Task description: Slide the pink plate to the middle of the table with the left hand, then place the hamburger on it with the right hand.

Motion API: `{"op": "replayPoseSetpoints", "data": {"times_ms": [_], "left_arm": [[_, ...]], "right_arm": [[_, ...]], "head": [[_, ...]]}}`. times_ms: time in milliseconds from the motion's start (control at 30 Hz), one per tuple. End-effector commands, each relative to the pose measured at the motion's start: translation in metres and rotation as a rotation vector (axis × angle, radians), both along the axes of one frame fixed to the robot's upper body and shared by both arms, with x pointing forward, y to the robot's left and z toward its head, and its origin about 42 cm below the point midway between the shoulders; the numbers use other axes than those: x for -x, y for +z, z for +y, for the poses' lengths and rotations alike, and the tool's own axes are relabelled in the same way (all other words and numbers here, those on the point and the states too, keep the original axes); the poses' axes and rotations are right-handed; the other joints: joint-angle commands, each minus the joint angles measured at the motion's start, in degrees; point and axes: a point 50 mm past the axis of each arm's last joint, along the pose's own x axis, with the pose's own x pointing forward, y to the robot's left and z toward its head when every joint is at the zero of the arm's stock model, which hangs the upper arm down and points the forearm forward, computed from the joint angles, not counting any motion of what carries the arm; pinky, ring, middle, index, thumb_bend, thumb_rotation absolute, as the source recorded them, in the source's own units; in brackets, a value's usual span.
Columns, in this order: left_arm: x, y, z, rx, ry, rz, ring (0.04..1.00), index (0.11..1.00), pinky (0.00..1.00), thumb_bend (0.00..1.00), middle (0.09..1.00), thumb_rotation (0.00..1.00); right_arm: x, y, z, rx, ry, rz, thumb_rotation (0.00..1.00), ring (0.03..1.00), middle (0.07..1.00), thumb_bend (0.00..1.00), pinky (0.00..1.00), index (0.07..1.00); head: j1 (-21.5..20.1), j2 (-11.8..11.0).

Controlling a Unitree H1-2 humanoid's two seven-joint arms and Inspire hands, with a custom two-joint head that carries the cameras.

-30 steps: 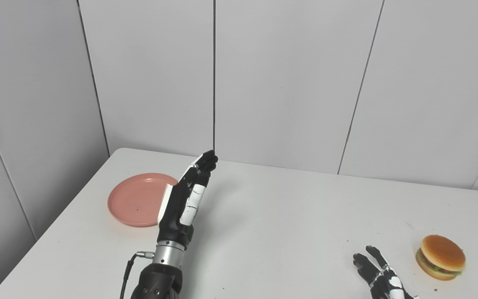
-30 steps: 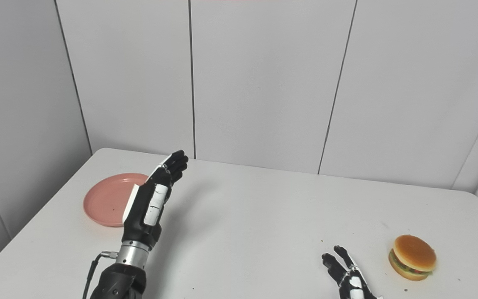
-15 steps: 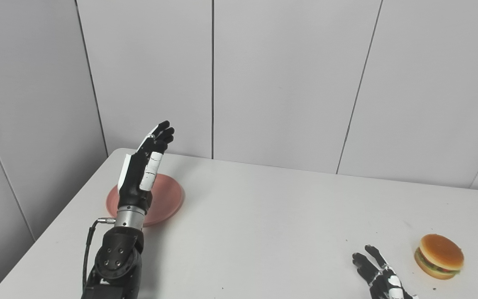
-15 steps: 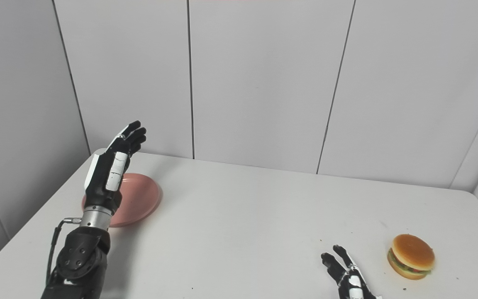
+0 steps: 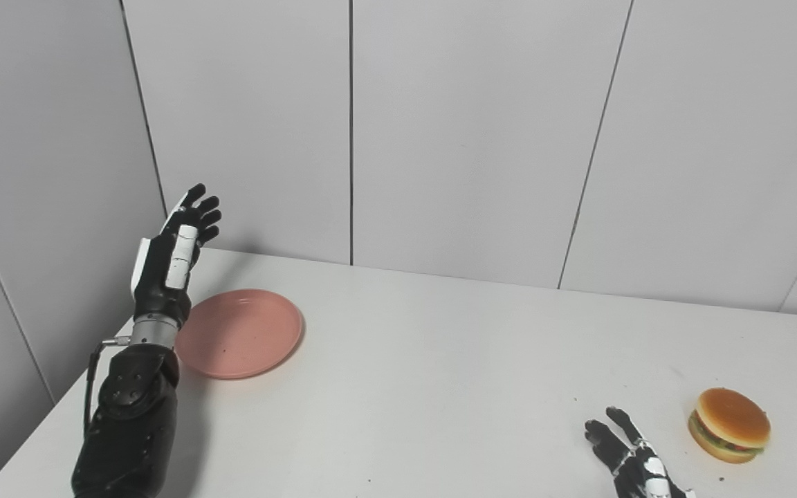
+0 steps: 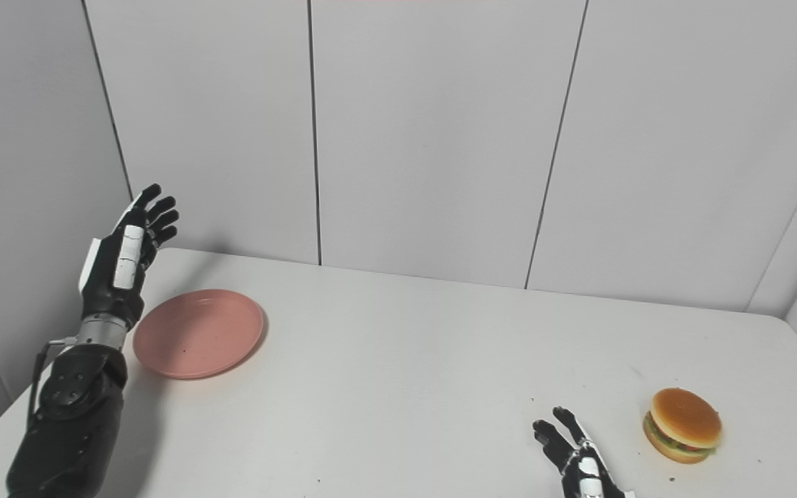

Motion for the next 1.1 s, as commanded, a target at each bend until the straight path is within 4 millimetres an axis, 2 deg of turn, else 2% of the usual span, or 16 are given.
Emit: {"op": "replayPoseSetpoints", "data": {"times_ms": [0, 300, 333, 433, 600, 700, 800, 867, 933, 1067], "left_arm": [[-0.018, 0.045, 0.017, -0.048, 0.023, -0.139, 0.863, 0.853, 0.87, 0.99, 0.883, 0.88], [-0.028, 0.026, 0.054, -0.033, 0.103, -0.085, 0.849, 0.830, 0.84, 0.98, 0.849, 0.86], [-0.028, 0.024, 0.056, -0.027, 0.112, -0.073, 0.847, 0.824, 0.84, 0.94, 0.848, 0.86], [-0.029, 0.016, 0.062, 0.016, 0.133, -0.042, 0.845, 0.816, 0.85, 0.92, 0.840, 0.85], [-0.029, -0.001, 0.066, 0.100, 0.141, 0.000, 0.843, 0.801, 0.87, 0.96, 0.830, 0.82], [-0.026, -0.011, 0.070, 0.110, 0.132, 0.039, 0.814, 0.762, 0.83, 0.98, 0.799, 0.81], [-0.025, -0.018, 0.071, 0.108, 0.115, 0.072, 0.806, 0.761, 0.82, 1.00, 0.797, 0.80], [-0.025, -0.023, 0.066, 0.109, 0.104, 0.084, 0.823, 0.780, 0.84, 0.99, 0.818, 0.81], [-0.025, -0.028, 0.060, 0.111, 0.097, 0.091, 0.834, 0.801, 0.89, 0.92, 0.829, 0.83], [-0.026, -0.036, 0.051, 0.115, 0.097, 0.111, 0.849, 0.812, 0.89, 0.90, 0.839, 0.82]], "right_arm": [[0.001, -0.037, -0.001, 0.006, -0.015, 0.167, 1.00, 0.840, 0.798, 0.75, 0.91, 0.865], [0.003, -0.038, -0.003, 0.016, -0.014, 0.169, 1.00, 0.837, 0.799, 0.74, 0.91, 0.864], [0.003, -0.038, -0.003, 0.017, -0.013, 0.170, 1.00, 0.837, 0.799, 0.74, 0.91, 0.865], [0.003, -0.037, -0.003, 0.017, -0.013, 0.170, 1.00, 0.834, 0.796, 0.75, 0.91, 0.861], [0.004, -0.038, -0.004, 0.013, -0.012, 0.173, 1.00, 0.833, 0.795, 0.76, 0.90, 0.859], [0.004, -0.038, -0.004, 0.015, -0.012, 0.174, 1.00, 0.827, 0.788, 0.76, 0.90, 0.857], [0.004, -0.038, -0.004, 0.018, -0.014, 0.174, 1.00, 0.824, 0.786, 0.75, 0.90, 0.857], [0.005, -0.037, -0.004, 0.021, -0.013, 0.175, 1.00, 0.825, 0.789, 0.75, 0.90, 0.856], [0.005, -0.037, -0.004, 0.022, -0.014, 0.176, 1.00, 0.823, 0.790, 0.76, 0.89, 0.857], [0.005, -0.037, -0.004, 0.024, -0.014, 0.176, 1.00, 0.821, 0.790, 0.77, 0.89, 0.861]], "head": [[0.0, 0.0], [-0.1, 0.3], [-0.1, 0.3], [-0.1, 0.3], [-0.1, 0.5], [-0.2, 0.5], [-0.2, 0.7], [-0.3, 0.7], [-0.3, 0.8], [-0.5, 0.9]]}}
